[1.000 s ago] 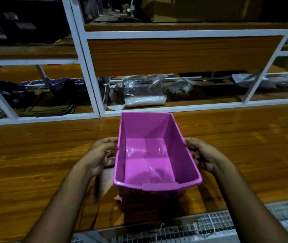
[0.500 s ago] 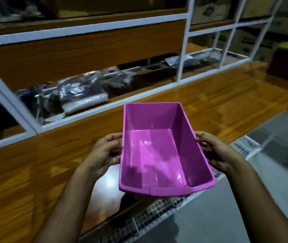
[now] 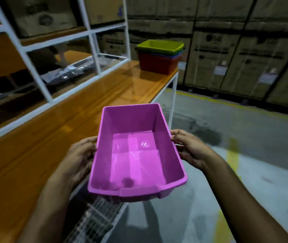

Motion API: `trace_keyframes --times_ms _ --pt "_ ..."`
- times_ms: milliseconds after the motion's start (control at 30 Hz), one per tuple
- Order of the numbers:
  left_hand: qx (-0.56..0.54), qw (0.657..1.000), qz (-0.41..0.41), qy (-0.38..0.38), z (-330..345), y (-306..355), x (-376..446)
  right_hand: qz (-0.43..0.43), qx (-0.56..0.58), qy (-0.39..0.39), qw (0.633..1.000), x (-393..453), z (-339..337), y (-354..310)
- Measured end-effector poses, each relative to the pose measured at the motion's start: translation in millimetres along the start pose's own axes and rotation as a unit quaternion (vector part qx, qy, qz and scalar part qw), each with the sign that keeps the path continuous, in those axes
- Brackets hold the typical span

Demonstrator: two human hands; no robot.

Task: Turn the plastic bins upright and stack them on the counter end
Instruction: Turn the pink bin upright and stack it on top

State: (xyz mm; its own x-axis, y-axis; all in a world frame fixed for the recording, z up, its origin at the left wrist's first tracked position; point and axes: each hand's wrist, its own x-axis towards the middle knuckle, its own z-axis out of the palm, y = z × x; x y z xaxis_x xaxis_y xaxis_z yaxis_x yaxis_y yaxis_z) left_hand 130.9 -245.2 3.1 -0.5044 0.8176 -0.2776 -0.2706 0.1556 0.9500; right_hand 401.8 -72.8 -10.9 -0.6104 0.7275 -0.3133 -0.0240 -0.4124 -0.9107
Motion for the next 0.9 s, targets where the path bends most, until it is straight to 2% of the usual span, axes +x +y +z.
trace_keyframes --times_ms 233,567,733,900 --pt "0.052 0.998 -0.002 -0.044 131.1 27.1 102.7 -0.035 0.022 0.079 0.996 55.1 -113.0 -52.9" --pt "0.012 0.981 -0.009 -0.194 274.3 77.9 301.9 -0.082 0.061 0.183 0.978 176.8 -239.7 -159.9" --pt "0.024 0.974 0.019 -0.223 336.6 116.9 381.4 -0.133 0.072 0.184 0.971 234.4 -293.8 -219.7" --pt "0.004 0.968 0.056 -0.245 390.0 162.3 453.1 -0.165 0.072 0.148 0.972 298.7 -342.4 -290.1"
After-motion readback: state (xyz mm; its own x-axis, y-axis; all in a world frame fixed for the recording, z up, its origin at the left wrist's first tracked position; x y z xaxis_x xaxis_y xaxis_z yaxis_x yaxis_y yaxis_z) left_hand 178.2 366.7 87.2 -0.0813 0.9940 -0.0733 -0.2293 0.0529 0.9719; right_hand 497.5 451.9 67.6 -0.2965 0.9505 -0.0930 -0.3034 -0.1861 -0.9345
